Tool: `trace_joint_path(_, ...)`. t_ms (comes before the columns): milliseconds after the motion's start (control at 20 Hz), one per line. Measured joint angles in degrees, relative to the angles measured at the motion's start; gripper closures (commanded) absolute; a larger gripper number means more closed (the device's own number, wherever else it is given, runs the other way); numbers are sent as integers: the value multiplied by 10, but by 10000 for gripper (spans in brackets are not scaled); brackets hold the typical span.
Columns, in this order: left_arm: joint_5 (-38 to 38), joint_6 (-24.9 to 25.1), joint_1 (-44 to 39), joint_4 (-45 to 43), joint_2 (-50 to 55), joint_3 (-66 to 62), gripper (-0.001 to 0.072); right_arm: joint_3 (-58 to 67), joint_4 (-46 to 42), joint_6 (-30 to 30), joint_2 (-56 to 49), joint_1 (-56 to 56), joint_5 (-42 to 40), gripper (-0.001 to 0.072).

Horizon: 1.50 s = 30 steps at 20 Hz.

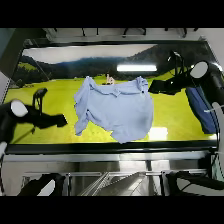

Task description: Fold the shirts.

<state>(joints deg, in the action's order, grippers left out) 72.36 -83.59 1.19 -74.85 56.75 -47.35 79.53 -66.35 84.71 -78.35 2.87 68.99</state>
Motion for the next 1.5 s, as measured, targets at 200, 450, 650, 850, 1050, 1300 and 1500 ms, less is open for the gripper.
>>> trace_joint_path(200,-65,-5,-14,57,-94,148,7,-57,34,-11,42,-1,0,0)
trace_joint_path(450,-136,16,-19,93,-51,173,7,-75,47,-14,85,-1,9,5)
trace_joint_path(650,-174,43,-20,109,44,124,7,-78,50,-14,109,-1,21,6)
trace_joint_path(850,-161,65,-20,136,137,83,310,-79,50,-14,119,-1,31,6)
trace_joint_path(1050,-154,87,-20,168,163,86,691,-79,40,-14,122,-2,34,6)
trace_joint_path(1300,-128,97,-3,164,78,90,691,-96,3,-14,123,-6,58,6)
trace_joint_path(1500,-50,91,34,160,-25,48,691,-167,-8,-14,123,-31,66,6)
